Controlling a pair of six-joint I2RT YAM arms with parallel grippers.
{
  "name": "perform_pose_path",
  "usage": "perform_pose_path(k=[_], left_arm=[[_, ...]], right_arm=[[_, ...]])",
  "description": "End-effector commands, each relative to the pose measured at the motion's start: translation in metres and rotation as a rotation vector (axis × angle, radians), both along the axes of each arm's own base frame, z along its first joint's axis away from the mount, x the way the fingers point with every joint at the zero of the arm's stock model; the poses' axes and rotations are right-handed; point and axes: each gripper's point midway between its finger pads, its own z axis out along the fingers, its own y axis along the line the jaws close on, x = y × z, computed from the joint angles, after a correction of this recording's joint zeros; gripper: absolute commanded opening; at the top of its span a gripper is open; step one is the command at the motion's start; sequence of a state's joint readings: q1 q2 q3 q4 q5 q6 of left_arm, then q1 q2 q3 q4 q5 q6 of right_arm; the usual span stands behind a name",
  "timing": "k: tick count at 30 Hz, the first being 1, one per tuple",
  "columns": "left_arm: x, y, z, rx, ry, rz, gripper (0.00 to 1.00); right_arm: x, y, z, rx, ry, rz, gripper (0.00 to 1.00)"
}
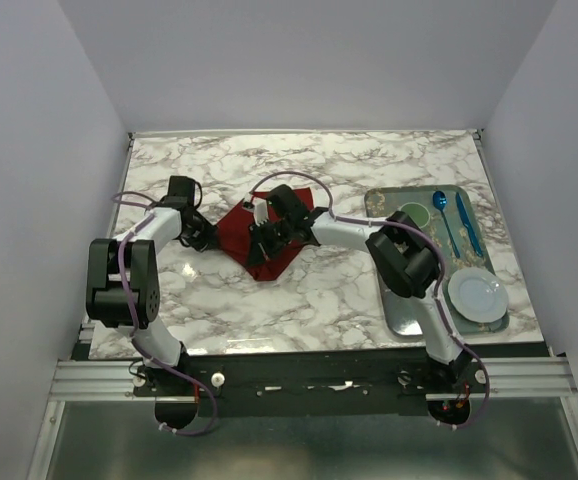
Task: Fold the napkin, place the utensils inside, and roll it up
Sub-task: Roll the napkin with the utensil
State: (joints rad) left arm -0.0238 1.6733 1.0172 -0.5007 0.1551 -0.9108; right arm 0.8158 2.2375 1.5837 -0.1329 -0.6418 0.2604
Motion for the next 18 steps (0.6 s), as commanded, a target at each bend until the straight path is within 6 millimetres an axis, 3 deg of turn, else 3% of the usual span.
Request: perform_pose_path(k=[1,11,15,18], left_arm=[[0.027,0.014,0.02,0.123,-0.091,0.051,0.0],[0.035,0.001,0.017,0.165,-0.085,0.028,0.0],[0.04,-0.003,0.011,0.162,-0.074,0.022,0.0],[0.04,-0.005,0.007,0.156,-0.063,0.012,0.0]], right_arm=[[-0.026,-0.012,-0.02,0.022,0.209,0.059,0.01],[-0.014,-0.022,-0.042,-0.024,0.22,0.003,0.01],[-0.012,-0.024,-0.039,-0.039,0.199,-0.006,0.01],[-0.008,-0.026,-0.029,-0.053,0.168,-0.014,0.07]])
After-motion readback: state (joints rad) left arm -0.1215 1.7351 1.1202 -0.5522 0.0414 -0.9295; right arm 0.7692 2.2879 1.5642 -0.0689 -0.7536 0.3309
